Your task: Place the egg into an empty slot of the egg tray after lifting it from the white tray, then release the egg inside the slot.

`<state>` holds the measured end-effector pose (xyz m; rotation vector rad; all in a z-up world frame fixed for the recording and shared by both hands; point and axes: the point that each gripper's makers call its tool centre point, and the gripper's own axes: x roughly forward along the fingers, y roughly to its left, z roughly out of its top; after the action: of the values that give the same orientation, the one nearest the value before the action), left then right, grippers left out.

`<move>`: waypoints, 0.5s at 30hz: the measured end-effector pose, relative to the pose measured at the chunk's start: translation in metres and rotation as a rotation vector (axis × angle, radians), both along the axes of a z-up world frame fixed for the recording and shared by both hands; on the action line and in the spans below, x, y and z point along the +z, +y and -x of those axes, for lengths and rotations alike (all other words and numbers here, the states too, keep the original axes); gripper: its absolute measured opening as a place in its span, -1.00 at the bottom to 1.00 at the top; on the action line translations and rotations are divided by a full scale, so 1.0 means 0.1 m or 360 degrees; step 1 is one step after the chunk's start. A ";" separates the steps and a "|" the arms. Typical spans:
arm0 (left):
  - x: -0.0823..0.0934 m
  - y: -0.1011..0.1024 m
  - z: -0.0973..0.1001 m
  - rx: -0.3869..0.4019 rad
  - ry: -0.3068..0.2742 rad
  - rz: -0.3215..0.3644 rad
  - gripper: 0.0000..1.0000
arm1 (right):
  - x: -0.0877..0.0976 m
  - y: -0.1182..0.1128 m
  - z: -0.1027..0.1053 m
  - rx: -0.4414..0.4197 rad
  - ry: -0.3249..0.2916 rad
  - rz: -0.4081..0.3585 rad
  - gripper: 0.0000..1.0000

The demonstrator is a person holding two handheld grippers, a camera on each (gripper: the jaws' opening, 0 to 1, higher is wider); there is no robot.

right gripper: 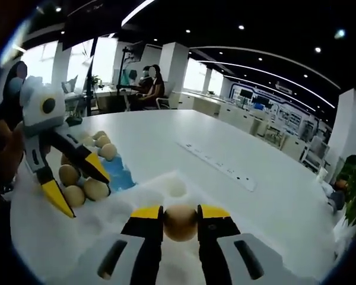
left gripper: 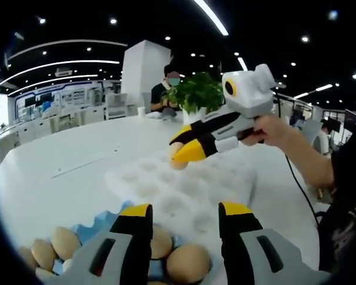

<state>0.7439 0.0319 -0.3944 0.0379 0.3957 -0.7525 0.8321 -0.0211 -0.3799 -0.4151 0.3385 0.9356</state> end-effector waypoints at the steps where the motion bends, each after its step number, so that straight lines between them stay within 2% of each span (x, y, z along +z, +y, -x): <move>1: 0.00 0.02 0.00 0.0005 -0.0001 0.0001 -0.10 | 0.00 0.01 0.01 0.0002 -0.0001 0.0003 -0.54; 15: -0.04 0.19 0.02 0.0058 0.0014 0.0027 -0.09 | 0.02 0.20 0.08 0.0053 -0.0005 0.0014 -0.54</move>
<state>0.7417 0.0506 -0.3987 0.0112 0.3976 -0.7201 0.8239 -0.0008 -0.3779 -0.4312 0.3338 0.9664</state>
